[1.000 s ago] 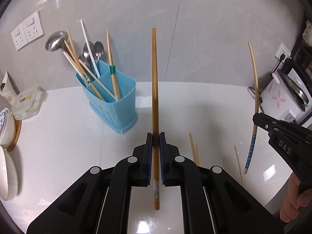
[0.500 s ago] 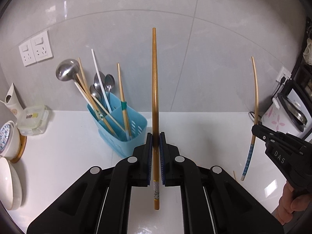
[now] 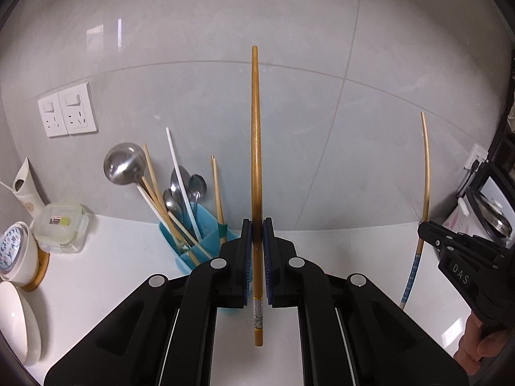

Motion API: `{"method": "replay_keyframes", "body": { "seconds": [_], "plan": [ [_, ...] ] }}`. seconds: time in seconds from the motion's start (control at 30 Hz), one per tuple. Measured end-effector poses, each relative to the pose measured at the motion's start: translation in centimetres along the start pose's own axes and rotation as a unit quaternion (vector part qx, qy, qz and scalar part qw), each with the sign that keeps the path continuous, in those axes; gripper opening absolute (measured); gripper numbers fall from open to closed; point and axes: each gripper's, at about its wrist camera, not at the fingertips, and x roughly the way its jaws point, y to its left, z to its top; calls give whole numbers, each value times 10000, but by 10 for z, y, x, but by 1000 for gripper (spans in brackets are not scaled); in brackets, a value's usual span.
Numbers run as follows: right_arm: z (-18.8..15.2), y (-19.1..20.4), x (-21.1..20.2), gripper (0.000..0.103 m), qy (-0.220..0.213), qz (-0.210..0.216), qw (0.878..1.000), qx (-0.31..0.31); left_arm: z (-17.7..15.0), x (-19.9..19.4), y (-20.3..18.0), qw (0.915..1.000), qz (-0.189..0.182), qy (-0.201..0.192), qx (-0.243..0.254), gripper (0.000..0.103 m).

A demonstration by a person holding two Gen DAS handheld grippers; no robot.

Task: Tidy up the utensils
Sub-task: 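Lift both held chopsticks upright and carry them over the light-blue caddy, then open the left tool over the caddy while the right tool lowers its chopstick in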

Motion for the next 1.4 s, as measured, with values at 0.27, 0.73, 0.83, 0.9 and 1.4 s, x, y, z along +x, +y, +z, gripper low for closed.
{"method": "replay_keyframes", "body": {
  "seconds": [0.27,0.73,0.83,0.9,1.4],
  "plan": [
    [20,8,14,6,-215,158,9996,-2,22,20,11,9998,188,-111,-26,6],
    [36,29,40,6,-326,505,9981,-95,32,62,32,9986,488,-171,-148,6],
    [35,32,48,6,-264,583,9979,-123,29,69,37,9984,506,-186,-194,6],
    [35,34,54,6,-226,622,9977,-135,26,74,39,9984,503,-162,-181,6],
    [35,42,67,7,-116,846,9961,-221,12,81,60,9973,564,146,-437,55]
  ]
}}
